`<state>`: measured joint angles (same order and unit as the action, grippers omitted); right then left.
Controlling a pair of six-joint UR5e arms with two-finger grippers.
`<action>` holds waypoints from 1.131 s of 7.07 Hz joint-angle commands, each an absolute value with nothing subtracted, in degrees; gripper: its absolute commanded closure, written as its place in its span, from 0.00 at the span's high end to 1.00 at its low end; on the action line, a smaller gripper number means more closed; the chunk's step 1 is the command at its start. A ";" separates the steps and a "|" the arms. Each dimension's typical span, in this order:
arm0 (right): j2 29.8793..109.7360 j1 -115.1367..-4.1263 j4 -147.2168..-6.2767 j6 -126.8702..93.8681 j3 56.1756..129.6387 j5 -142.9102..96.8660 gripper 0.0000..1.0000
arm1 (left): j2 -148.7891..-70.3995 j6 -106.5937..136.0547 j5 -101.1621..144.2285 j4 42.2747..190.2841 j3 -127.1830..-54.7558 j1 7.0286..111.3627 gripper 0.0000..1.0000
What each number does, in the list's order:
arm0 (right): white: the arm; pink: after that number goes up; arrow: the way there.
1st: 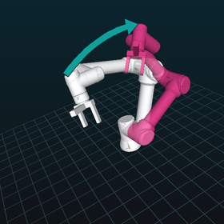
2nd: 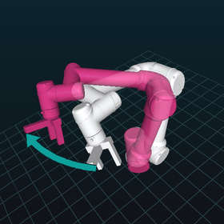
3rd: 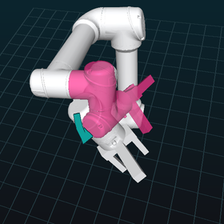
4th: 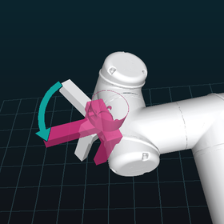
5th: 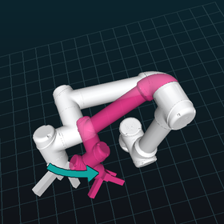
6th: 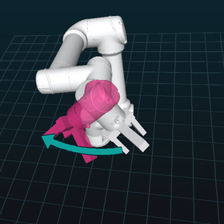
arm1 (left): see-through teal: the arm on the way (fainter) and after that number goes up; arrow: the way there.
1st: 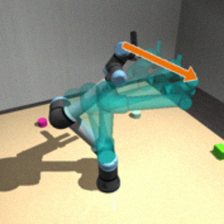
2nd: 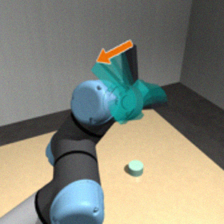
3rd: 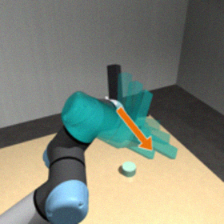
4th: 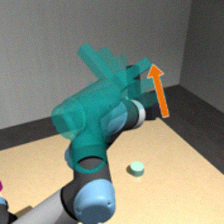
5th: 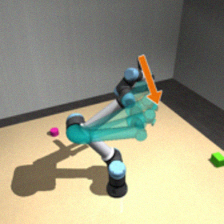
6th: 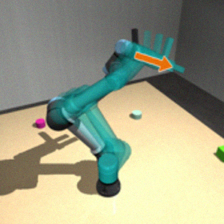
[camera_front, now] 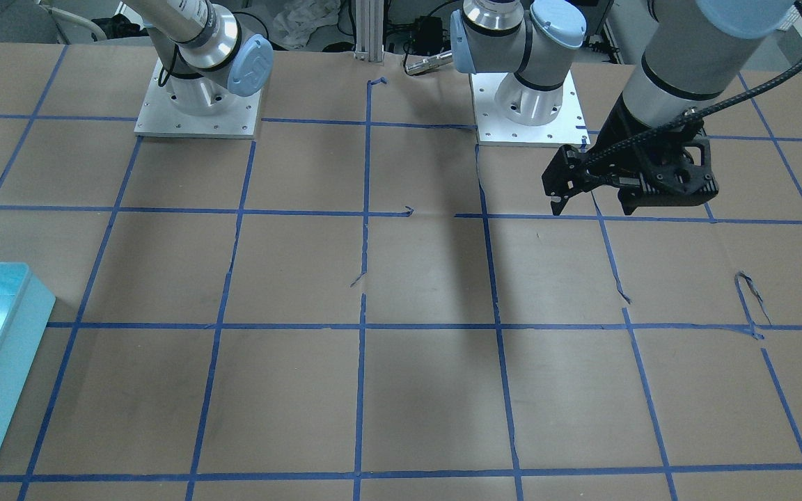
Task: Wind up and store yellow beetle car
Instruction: 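Lower the held car into the blue bin with the right gripper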
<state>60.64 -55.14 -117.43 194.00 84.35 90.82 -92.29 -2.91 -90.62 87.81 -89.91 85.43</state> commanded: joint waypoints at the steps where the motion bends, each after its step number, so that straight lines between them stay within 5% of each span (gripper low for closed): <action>1: 58.80 -55.11 -118.39 195.03 84.64 88.42 0.00 | -92.29 -2.90 -90.62 87.89 -90.00 85.43 1.00; 7: 58.01 -55.11 -120.85 201.36 86.57 87.24 0.01 | -92.29 -2.90 -90.70 87.80 -90.00 85.43 1.00; 8: 57.92 -55.11 -120.85 201.36 86.75 87.28 0.13 | -92.29 -2.90 -90.70 87.80 -90.00 85.43 1.00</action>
